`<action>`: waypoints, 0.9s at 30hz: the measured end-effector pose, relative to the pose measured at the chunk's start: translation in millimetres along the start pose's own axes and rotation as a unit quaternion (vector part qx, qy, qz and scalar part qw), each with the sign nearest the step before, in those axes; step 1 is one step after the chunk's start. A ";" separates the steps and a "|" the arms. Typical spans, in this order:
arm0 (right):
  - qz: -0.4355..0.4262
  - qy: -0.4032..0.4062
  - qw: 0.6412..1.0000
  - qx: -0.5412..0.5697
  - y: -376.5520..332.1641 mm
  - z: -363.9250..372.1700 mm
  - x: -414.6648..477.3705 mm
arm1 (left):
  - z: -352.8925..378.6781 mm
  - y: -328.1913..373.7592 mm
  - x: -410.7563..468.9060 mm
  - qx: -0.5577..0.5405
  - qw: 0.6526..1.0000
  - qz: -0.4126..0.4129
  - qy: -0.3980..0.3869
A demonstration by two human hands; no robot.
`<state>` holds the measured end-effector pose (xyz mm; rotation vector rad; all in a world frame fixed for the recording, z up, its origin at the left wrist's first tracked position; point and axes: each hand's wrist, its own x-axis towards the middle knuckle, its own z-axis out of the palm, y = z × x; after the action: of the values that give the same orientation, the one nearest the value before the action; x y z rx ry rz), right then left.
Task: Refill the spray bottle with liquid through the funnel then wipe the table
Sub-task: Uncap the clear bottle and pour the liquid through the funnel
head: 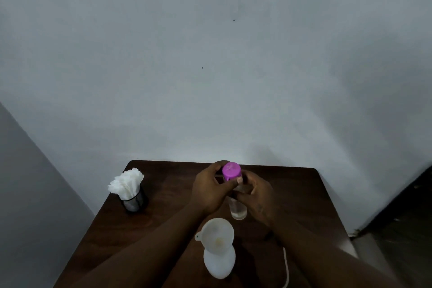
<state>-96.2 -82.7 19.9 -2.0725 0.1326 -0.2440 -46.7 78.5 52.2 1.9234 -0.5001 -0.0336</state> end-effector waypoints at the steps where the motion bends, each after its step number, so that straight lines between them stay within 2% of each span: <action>1: 0.001 0.011 1.000 0.002 2.3 -3.0 -2.5 | 2.8 2.6 0.1 -0.014 1.000 0.003 -0.013; 8: 0.007 0.057 0.998 0.016 4.4 -14.0 -20.6 | 22.9 14.8 -7.8 -0.066 0.997 0.005 -0.031; 27: -0.050 0.127 0.989 0.055 -17.4 -7.2 -57.5 | 48.8 23.5 -38.7 -0.142 0.984 -0.042 0.097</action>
<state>-154.0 -69.0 31.7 -1.9348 0.1651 -0.5656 -102.0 42.0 45.4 1.6458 -0.2666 0.0275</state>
